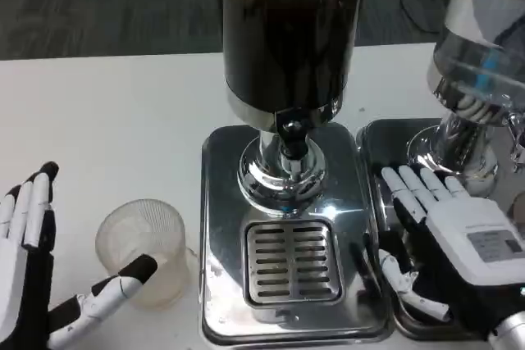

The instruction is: Grasp the cup under the faucet to collect the drink, then remove the cup.

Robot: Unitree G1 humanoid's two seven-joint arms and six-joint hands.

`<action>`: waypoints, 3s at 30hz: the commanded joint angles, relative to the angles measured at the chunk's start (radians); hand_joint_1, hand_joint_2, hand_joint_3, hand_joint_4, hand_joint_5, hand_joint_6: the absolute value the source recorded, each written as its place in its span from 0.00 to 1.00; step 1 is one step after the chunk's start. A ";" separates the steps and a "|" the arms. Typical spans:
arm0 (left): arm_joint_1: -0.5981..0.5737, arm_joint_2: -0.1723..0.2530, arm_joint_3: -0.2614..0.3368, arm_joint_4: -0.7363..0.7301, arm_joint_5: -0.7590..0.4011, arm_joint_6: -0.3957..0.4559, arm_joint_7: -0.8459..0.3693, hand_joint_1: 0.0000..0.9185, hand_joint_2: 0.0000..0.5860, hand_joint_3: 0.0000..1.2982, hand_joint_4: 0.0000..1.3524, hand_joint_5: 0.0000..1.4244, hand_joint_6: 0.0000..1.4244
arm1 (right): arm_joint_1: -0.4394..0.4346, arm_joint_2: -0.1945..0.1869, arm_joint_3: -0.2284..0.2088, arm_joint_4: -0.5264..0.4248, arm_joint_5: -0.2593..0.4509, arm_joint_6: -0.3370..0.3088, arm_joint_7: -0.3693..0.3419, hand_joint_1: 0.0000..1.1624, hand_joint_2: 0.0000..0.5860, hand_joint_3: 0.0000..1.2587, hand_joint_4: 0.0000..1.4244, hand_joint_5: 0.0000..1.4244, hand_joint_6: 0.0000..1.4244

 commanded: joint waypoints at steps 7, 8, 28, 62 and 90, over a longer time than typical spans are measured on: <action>-0.022 -0.028 0.062 0.097 -0.122 -0.120 0.098 0.00 0.04 0.05 0.00 0.05 0.00 | 0.015 0.060 0.036 -0.025 -0.048 0.064 -0.005 0.38 0.95 0.04 0.00 0.00 0.00; -0.024 -0.027 0.066 0.107 -0.131 -0.138 0.107 0.00 0.04 0.06 0.00 0.06 0.00 | 0.014 0.062 0.038 -0.025 -0.051 0.066 -0.005 0.38 0.95 0.04 0.00 0.00 0.00; -0.094 -0.026 0.095 0.496 -0.322 -0.511 0.134 0.00 0.07 0.11 0.03 0.11 0.00 | -0.004 0.052 0.035 -0.027 -0.041 0.078 0.019 0.41 0.94 0.05 0.00 0.00 0.00; -0.343 0.152 -0.037 0.802 -0.377 -0.642 -0.176 0.00 0.00 0.00 0.00 0.00 0.00 | -0.023 0.175 0.134 0.043 -0.096 0.194 -0.063 0.42 0.93 0.07 0.00 0.00 0.00; -0.330 0.144 -0.081 0.759 -0.354 -0.578 -0.196 0.22 0.10 0.00 0.00 0.00 0.00 | -0.003 0.134 0.122 0.016 -0.066 0.192 -0.045 0.41 0.93 0.08 0.00 0.00 0.00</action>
